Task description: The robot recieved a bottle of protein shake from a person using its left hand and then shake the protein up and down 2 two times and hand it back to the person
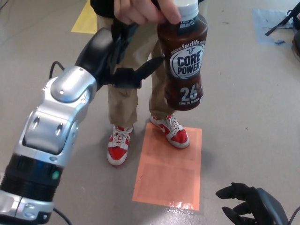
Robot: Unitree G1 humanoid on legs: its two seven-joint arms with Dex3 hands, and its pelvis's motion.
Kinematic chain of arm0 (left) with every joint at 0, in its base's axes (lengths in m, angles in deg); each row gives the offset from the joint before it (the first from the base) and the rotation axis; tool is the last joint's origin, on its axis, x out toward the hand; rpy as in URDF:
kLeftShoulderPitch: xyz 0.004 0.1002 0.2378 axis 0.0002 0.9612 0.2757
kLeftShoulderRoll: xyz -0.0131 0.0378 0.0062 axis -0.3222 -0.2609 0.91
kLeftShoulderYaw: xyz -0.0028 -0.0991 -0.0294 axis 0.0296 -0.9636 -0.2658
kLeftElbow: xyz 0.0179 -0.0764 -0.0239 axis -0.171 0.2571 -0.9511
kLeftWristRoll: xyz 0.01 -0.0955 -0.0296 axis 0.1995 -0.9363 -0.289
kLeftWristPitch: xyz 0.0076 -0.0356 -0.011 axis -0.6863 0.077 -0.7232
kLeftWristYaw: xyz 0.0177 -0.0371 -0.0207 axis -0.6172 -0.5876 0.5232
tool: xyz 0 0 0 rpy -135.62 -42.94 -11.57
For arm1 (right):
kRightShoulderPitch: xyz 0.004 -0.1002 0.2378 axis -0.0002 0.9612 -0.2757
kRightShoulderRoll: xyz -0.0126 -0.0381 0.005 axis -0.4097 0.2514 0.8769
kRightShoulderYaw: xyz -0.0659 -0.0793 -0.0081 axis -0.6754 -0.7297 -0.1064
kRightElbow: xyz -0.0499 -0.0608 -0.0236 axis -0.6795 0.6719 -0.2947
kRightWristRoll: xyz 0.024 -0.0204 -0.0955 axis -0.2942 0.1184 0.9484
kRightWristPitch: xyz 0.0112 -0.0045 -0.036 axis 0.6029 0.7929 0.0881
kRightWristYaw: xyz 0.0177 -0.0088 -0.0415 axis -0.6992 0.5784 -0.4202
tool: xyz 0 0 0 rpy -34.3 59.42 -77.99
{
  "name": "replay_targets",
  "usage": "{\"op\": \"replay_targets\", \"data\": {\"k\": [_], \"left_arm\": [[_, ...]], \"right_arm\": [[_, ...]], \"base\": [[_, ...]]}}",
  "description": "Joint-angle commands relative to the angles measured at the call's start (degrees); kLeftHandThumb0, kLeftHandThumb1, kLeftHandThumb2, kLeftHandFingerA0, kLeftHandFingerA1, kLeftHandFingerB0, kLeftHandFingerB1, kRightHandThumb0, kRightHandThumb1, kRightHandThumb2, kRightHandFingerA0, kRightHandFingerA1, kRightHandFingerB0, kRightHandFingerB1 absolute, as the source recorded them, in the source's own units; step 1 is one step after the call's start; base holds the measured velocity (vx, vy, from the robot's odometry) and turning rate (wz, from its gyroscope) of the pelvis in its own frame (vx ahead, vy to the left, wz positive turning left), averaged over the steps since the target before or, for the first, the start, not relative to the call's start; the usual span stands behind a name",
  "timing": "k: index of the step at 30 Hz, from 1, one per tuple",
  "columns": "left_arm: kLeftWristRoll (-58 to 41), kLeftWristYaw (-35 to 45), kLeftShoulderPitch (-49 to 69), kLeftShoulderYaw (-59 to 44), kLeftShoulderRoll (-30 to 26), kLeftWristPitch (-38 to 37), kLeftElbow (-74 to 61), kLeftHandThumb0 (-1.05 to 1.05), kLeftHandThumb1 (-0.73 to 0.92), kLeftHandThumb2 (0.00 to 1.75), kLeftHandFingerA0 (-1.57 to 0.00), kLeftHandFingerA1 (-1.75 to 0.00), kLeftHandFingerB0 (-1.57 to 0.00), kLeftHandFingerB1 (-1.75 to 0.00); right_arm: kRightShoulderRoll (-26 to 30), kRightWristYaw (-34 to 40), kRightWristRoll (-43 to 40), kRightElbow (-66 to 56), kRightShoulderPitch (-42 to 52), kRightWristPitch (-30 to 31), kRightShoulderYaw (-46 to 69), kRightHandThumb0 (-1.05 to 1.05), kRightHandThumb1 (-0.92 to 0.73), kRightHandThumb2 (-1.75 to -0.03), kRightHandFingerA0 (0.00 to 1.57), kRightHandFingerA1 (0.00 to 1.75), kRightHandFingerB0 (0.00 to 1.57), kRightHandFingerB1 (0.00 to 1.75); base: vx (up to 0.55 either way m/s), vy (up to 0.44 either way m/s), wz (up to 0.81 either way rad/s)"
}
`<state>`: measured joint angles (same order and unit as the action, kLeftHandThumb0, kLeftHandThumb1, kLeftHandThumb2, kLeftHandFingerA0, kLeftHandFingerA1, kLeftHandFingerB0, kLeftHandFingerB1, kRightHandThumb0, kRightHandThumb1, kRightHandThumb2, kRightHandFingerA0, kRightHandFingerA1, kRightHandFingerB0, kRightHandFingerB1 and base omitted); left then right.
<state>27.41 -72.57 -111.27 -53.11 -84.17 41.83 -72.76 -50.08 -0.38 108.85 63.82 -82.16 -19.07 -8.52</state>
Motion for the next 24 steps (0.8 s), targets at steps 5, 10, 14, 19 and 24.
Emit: {"op": "replay_targets", "data": {"k": [5, 10, 14, 19, 24], "left_arm": [[-16.3, 12.1, -5.9, -1.0, -3.3, 39.0, -9.7, -0.78, 0.46, 0.83, 0.0, -0.08, 0.0, -0.01], [-18.6, 18.3, -5.1, -1.1, -8.9, 38.7, -10.2, -0.79, 0.48, 0.83, 0.0, -0.04, 0.0, 0.0], [-19.5, 24.5, -4.6, -0.6, -13.5, 35.7, -8.5, -0.76, 0.45, 0.81, 0.0, -0.05, 0.0, 0.0], [-20.1, 25.7, -5.7, -0.1, -14.7, 36.0, -7.5, -0.74, 0.45, 0.79, 0.0, -0.04, 0.0, 0.0], [-17.8, 18.5, -7.6, 0.8, -9.8, 38.2, -9.0, -0.74, 0.42, 0.78, 0.0, 0.0, 0.0, -0.02]], "right_arm": [[1.0, 4.5, 1.4, 3.2, -2.8, -5.0, 0.3, -0.31, -0.68, -0.61, 0.89, 0.46, 0.79, 0.44], [0.7, 2.1, -0.2, 2.9, -2.9, -4.6, 1.4, -0.31, -0.68, -0.6, 0.86, 0.45, 0.78, 0.44], [0.7, 1.3, -0.6, 3.0, -2.7, -5.3, 1.6, -0.28, -0.67, -0.59, 0.86, 0.45, 0.78, 0.44], [0.3, 0.9, -0.6, 3.6, -2.5, -4.8, 1.4, -0.3, -0.69, -0.6, 0.84, 0.44, 0.76, 0.43], [-0.3, 2.5, 0.1, 4.3, -2.8, -5.2, 1.0, -0.31, -0.69, -0.61, 0.87, 0.45, 0.77, 0.44]], "base": [[0.0, 0.0, 0.0], [0.0, 0.0, 0.0], [0.0, 0.0, 0.0], [0.0, 0.0, 0.0], [0.0, 0.0, 0.0]]}}
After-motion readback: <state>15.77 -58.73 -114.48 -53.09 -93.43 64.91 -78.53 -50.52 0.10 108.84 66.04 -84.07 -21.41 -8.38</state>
